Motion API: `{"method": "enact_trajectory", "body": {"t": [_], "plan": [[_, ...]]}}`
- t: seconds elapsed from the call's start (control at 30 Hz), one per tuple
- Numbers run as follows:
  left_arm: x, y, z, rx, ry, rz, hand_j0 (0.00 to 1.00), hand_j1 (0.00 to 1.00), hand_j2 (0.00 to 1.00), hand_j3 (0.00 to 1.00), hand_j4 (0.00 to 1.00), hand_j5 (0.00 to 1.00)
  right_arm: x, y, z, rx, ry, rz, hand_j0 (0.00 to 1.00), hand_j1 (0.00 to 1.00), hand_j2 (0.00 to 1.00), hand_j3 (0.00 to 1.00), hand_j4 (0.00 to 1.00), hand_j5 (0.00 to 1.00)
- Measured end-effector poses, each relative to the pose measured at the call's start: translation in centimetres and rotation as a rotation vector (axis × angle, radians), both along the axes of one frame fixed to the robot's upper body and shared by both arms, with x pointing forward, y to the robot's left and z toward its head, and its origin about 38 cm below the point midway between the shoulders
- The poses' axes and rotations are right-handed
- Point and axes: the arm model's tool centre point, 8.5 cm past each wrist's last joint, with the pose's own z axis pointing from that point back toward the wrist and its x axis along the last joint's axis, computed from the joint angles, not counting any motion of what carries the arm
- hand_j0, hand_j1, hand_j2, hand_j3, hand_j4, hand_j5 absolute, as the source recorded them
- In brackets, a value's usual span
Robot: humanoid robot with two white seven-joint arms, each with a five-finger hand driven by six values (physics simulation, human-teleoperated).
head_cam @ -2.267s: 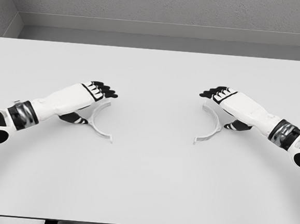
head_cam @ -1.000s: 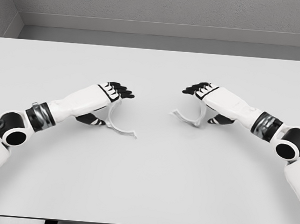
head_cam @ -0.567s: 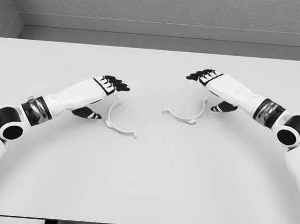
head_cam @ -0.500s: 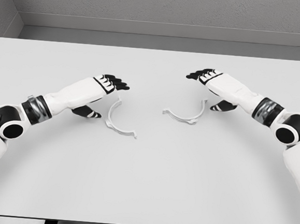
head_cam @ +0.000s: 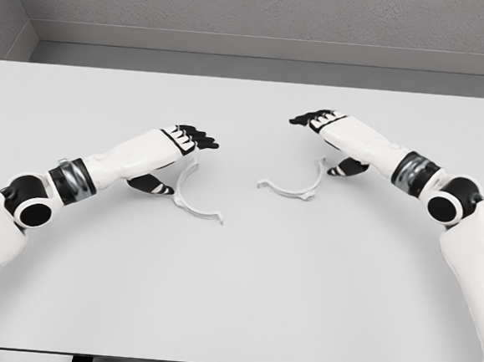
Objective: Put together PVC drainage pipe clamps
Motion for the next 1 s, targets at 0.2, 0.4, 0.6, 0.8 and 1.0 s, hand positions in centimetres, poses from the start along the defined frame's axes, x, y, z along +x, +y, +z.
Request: {"method": "enact_trajectory", "body": {"t": [0.2, 0.4, 0.6, 0.8, 1.0], "plan": [[-0.1, -0.6, -0.2, -0.012, 0.003, -0.007, 1.00, 1.00, 1.00, 1.00, 1.00, 1.00, 0.2, 0.3, 0.1, -0.002, -0.002, 0.002, 1.00, 1.00, 1.00, 1.00, 1.00, 1.00], [0.0, -0.8, 0.0, -0.019, 0.000, -0.007, 1.00, 1.00, 1.00, 1.00, 1.00, 1.00, 0.5, 1.6, 0.4, 0.000, -0.007, 0.027, 1.00, 1.00, 1.00, 1.00, 1.00, 1.00], [1.1, 0.2, 1.1, -0.010, -0.020, 0.015, 1.00, 1.00, 1.00, 1.00, 1.00, 1.00, 0.6, 2.6, 0.3, 0.004, -0.004, 0.043, 1.00, 1.00, 1.00, 1.00, 1.00, 1.00], [1.5, 1.4, 1.2, 0.009, -0.019, 0.038, 1.00, 1.00, 1.00, 1.00, 1.00, 1.00, 0.7, 3.5, 0.6, 0.001, -0.011, 0.063, 1.00, 1.00, 1.00, 1.00, 1.00, 1.00], [2.1, 2.4, 1.6, 0.029, -0.023, 0.055, 1.00, 1.00, 1.00, 1.00, 1.00, 1.00, 0.7, 4.5, 0.7, 0.009, -0.013, 0.080, 1.00, 1.00, 1.00, 1.00, 1.00, 1.00]]}}
